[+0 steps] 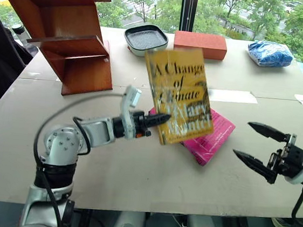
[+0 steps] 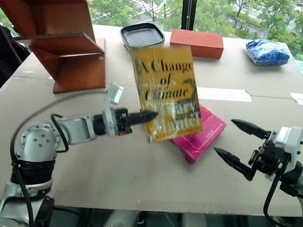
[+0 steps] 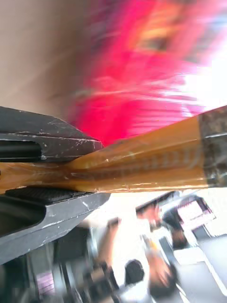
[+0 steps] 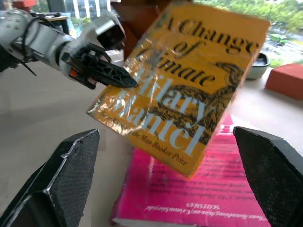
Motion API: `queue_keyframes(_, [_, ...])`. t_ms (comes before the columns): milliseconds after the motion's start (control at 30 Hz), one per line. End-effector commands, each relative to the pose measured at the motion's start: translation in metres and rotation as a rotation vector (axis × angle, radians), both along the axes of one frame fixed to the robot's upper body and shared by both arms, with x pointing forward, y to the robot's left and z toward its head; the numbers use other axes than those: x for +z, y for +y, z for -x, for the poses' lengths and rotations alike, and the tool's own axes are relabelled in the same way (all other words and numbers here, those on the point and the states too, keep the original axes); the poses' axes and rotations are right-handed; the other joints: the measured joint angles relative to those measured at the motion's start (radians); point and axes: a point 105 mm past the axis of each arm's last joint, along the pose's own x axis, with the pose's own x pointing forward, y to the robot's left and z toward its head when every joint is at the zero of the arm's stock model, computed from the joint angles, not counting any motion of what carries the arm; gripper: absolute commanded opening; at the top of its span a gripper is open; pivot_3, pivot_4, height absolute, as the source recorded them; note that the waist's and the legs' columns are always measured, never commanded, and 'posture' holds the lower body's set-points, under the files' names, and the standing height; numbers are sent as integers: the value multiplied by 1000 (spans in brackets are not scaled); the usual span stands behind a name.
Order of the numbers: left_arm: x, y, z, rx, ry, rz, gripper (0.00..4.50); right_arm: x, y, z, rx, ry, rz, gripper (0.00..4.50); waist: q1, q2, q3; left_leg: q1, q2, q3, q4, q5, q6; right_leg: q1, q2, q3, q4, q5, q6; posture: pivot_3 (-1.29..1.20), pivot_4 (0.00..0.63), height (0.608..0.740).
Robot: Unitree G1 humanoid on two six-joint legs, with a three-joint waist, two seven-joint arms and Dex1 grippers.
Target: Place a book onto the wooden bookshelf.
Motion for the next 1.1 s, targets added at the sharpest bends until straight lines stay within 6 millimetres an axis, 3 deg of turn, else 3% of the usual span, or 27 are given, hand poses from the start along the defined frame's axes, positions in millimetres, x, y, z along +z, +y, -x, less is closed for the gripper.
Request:
queue_keyframes(33, [64,0,-7,7,-525,-224,55,15,4,-16,-24,-43,-68,4500,-2,-1,1,-1,0,0,0,0,0,0,0,0,0,0,0,0,150,740])
queue_keyframes(200, [120,30,-26,134,-1019,-738,55,37,14,-36,24,-84,-156,4500,-8,-1,2,-1,0,2,-3,0,0,-1,1,0,-4,0,0,0,150,740])
queue_keyframes(367, [174,67,-33,272,-1212,-1100,55,52,22,-46,99,-99,-231,4500,-6,-2,3,-5,1,-1,-4,0,0,-1,1,-4,-11,3,5,0,150,740])
queue_keyframes(500, [176,138,-46,345,-1097,-1535,55,70,37,-57,175,-96,-313,4500,-22,0,7,-6,1,1,-5,0,0,-3,1,-3,-12,3,5,0,150,740])
queue_keyframes(667, [176,187,-46,423,-947,-1725,55,86,52,-66,240,-110,-327,4500,-22,-1,8,-10,3,-3,-4,0,1,-5,2,-8,-8,3,5,0,150,740])
queue_keyframes(767, [169,205,-43,459,-872,-1773,55,96,60,-65,277,-110,-345,4500,-21,-1,8,-20,3,-4,1,0,1,-14,1,-9,-4,3,5,0,150,740])
queue_keyframes(900, [162,219,-40,492,-801,-1813,55,99,65,-59,321,-93,-341,4500,-15,-2,8,-21,2,-4,2,0,1,-17,-1,-9,1,3,5,0,150,740])
queue_keyframes(1100, [159,222,-44,534,-790,-1794,55,100,71,-57,313,-82,-323,4500,-12,-2,8,-20,3,-5,2,0,1,-19,-1,-9,5,3,5,0,150,740])
